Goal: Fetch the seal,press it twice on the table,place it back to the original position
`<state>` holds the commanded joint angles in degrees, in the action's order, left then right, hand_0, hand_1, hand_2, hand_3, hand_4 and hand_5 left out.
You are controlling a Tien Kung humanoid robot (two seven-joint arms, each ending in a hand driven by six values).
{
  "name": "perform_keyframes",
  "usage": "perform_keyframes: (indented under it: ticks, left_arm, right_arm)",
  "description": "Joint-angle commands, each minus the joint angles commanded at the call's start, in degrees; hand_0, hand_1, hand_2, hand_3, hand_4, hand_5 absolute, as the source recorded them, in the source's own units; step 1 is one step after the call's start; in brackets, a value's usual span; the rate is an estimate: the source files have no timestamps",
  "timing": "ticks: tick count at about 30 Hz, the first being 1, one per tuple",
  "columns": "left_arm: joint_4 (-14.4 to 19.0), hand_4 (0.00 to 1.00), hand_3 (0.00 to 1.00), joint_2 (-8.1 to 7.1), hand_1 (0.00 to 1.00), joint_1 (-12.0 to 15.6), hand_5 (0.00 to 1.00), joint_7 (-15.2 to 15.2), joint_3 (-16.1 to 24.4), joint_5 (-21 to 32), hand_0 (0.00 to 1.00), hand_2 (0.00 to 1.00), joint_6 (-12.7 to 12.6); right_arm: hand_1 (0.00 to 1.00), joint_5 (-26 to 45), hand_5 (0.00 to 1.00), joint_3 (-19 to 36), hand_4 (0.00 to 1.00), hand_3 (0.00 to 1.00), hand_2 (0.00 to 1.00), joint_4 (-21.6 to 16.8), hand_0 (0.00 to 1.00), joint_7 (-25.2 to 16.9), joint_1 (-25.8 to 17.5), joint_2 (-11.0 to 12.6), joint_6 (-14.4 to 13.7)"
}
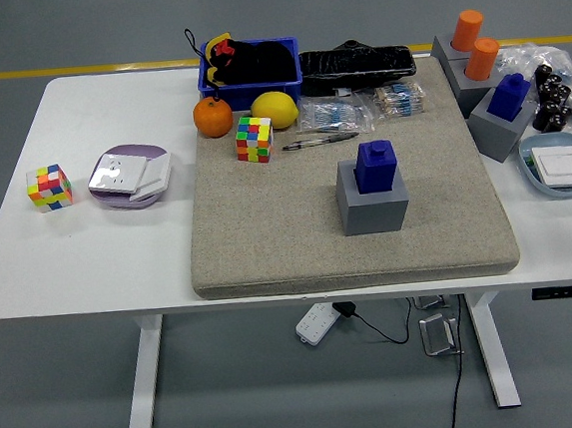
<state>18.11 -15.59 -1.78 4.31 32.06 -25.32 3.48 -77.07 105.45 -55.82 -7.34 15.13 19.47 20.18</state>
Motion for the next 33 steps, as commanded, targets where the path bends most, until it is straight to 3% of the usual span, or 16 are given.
perform_keyframes:
  ticks: [33]
  left_arm:
    - [-0.10, 0.844, 0.856, 0.16, 0.826, 0.12, 0.467, 0.00, 0.02, 0.10, 0.842, 0.800, -0.01]
  right_arm:
    - [0.705, 0.18, 0.239, -0.63, 0.861, 0.650, 0.706, -0.32, 0.785, 0.59, -0.07, 0.07, 0.00]
